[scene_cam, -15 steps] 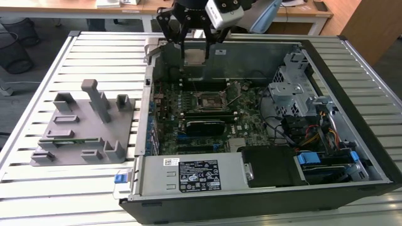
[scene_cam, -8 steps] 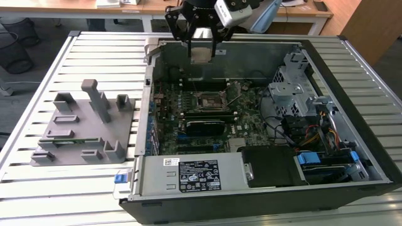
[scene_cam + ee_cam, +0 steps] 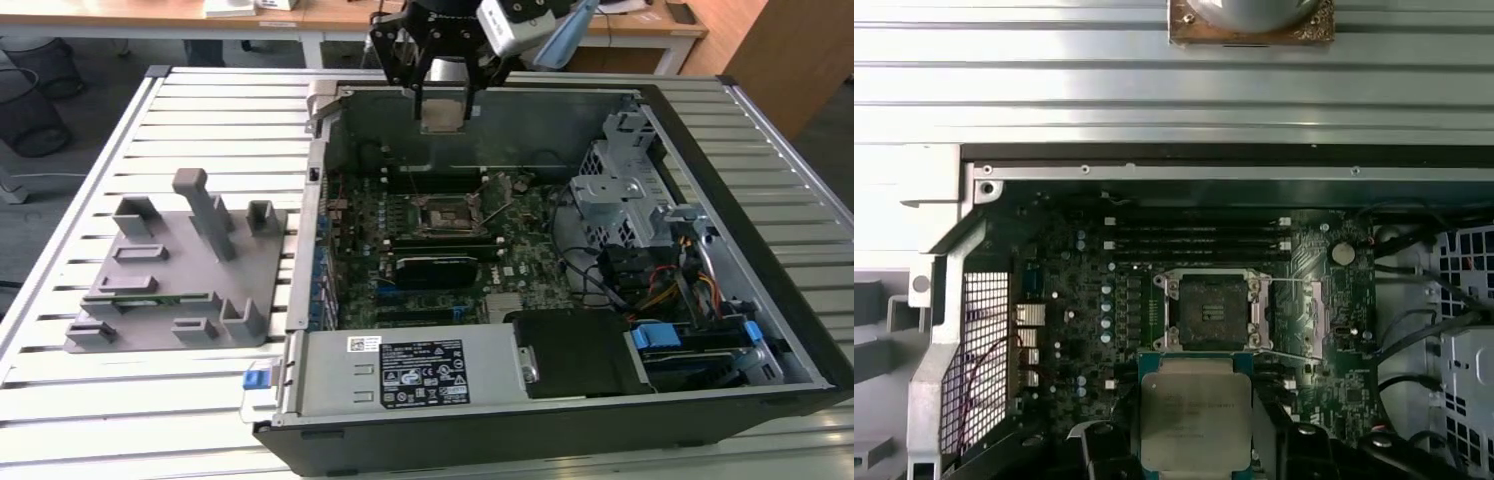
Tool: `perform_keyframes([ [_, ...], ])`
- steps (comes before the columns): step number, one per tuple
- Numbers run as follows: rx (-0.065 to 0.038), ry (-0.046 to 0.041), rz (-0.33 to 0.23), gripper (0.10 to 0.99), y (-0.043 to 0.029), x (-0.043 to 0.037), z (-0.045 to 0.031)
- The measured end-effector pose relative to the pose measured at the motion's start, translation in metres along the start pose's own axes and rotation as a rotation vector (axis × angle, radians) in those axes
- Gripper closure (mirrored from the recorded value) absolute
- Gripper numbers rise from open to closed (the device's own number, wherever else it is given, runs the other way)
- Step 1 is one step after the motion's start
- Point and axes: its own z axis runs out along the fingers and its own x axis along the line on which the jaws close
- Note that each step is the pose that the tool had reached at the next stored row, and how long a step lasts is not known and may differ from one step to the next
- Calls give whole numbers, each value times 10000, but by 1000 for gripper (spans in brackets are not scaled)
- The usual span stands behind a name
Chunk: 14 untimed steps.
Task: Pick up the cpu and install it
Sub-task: 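Pick up the cpu and move it towards the insertion slot, then place the cpu into insertion slot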
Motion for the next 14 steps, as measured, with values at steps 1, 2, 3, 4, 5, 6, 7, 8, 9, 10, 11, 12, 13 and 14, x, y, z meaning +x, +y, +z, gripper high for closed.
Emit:
perform_keyframes([
  [1, 24, -2, 17, 549, 0, -7, 0],
  [2, 35, -4, 34, 549, 0, -14, 0],
  [3, 38, -4, 46, 549, 0, -19, 0],
  [4, 39, -4, 51, 549, 0, -24, 0],
  [5, 40, -5, 53, 549, 0, -26, 0],
  [6, 40, -5, 58, 549, 0, -27, 0],
  [7, 40, -6, 67, 549, 1, -28, 0],
  [8, 40, -8, 93, 549, 0, -29, 0],
  [9, 41, -11, 135, 549, 0, -29, 1],
  [10, 43, -16, 184, 549, 0, -29, 1],
  [11, 48, -22, 252, 549, 0, -30, 2],
  [12, 54, -29, 325, 549, 0, -29, 2],
  [13, 58, -34, 405, 549, 0, -29, 2],
  [14, 61, -40, 491, 549, 0, -29, 2],
])
